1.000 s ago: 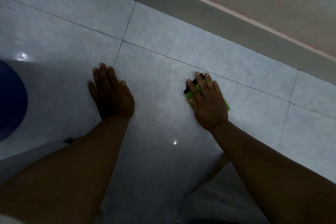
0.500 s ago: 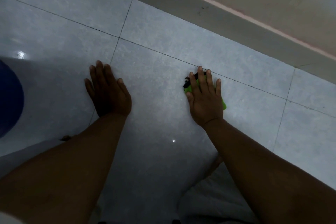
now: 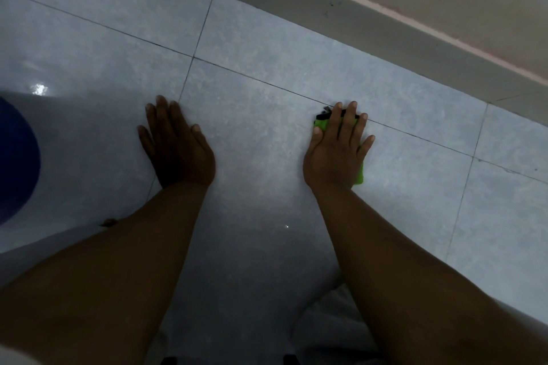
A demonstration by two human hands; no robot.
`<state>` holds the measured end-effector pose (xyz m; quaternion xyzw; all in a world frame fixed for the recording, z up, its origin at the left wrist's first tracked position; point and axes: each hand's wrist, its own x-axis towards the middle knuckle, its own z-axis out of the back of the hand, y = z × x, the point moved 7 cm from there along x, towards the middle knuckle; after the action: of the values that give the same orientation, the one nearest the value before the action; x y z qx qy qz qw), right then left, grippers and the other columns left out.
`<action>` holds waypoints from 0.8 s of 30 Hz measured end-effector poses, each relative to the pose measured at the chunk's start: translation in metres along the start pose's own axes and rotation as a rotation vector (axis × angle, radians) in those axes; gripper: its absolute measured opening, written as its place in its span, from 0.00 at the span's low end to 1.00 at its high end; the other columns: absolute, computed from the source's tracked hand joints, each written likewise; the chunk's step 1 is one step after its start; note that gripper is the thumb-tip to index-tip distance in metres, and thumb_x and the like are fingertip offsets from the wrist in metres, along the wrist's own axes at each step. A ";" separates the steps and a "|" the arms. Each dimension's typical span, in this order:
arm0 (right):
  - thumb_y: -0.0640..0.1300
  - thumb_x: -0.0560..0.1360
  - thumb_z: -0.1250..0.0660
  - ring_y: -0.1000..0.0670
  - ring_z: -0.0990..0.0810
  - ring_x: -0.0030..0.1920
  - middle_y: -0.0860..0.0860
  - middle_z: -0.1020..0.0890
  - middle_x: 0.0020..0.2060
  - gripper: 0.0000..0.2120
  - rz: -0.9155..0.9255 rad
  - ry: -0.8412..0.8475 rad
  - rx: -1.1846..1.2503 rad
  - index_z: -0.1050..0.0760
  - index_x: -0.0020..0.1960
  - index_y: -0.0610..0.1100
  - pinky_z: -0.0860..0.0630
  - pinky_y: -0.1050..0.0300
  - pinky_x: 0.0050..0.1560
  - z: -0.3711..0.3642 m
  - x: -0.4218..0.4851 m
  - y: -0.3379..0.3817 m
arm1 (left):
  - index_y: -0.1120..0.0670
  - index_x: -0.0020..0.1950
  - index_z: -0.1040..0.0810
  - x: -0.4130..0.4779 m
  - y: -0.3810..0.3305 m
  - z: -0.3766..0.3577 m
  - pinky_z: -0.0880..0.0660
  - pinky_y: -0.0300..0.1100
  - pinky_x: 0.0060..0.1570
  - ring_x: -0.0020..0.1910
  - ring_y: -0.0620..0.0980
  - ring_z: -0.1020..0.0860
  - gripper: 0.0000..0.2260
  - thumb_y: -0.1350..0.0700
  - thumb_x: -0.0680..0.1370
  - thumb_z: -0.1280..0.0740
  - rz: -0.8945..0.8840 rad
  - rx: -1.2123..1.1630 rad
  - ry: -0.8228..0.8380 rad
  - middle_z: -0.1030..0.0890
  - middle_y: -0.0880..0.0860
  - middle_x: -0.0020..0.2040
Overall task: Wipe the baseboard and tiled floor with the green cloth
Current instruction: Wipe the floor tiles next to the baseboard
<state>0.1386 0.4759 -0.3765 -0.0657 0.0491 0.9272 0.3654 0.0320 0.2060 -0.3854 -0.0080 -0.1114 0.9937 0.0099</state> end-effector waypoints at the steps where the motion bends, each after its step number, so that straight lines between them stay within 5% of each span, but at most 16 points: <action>1: 0.54 0.82 0.56 0.43 0.55 0.78 0.47 0.53 0.79 0.28 -0.019 0.001 0.005 0.56 0.79 0.47 0.54 0.36 0.75 0.000 0.000 0.001 | 0.58 0.79 0.41 0.000 0.000 0.000 0.50 0.60 0.78 0.80 0.59 0.46 0.25 0.52 0.83 0.47 -0.001 -0.001 -0.002 0.42 0.59 0.81; 14: 0.56 0.81 0.56 0.43 0.55 0.78 0.45 0.52 0.79 0.30 0.056 0.005 0.035 0.56 0.79 0.44 0.54 0.35 0.75 0.006 -0.002 0.001 | 0.59 0.78 0.39 -0.001 -0.001 0.003 0.49 0.60 0.78 0.80 0.59 0.45 0.24 0.52 0.83 0.46 -0.007 -0.016 -0.005 0.41 0.59 0.80; 18: 0.55 0.81 0.48 0.41 0.51 0.78 0.41 0.46 0.78 0.33 0.156 -0.069 0.105 0.50 0.78 0.38 0.54 0.40 0.77 0.027 -0.012 0.002 | 0.58 0.79 0.40 0.002 0.003 0.002 0.50 0.60 0.78 0.80 0.58 0.46 0.25 0.52 0.82 0.45 -0.001 -0.038 0.035 0.42 0.58 0.80; 21: 0.52 0.76 0.37 0.36 0.35 0.71 0.39 0.30 0.70 0.28 0.227 -0.127 0.094 0.33 0.71 0.37 0.38 0.39 0.72 0.036 -0.024 -0.004 | 0.59 0.79 0.40 0.003 0.003 0.002 0.50 0.60 0.78 0.81 0.59 0.47 0.25 0.52 0.82 0.44 -0.005 -0.045 0.068 0.43 0.58 0.81; 24: 0.50 0.71 0.31 0.37 0.26 0.53 0.41 0.23 0.58 0.22 0.221 -0.105 0.082 0.24 0.61 0.39 0.24 0.45 0.51 0.031 -0.031 -0.013 | 0.59 0.79 0.41 0.003 0.002 0.001 0.52 0.60 0.78 0.81 0.59 0.48 0.26 0.53 0.82 0.44 0.001 -0.047 0.090 0.44 0.59 0.81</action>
<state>0.1673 0.4690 -0.3420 0.0037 0.0748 0.9612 0.2656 0.0287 0.2042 -0.3847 -0.0528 -0.1341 0.9895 0.0140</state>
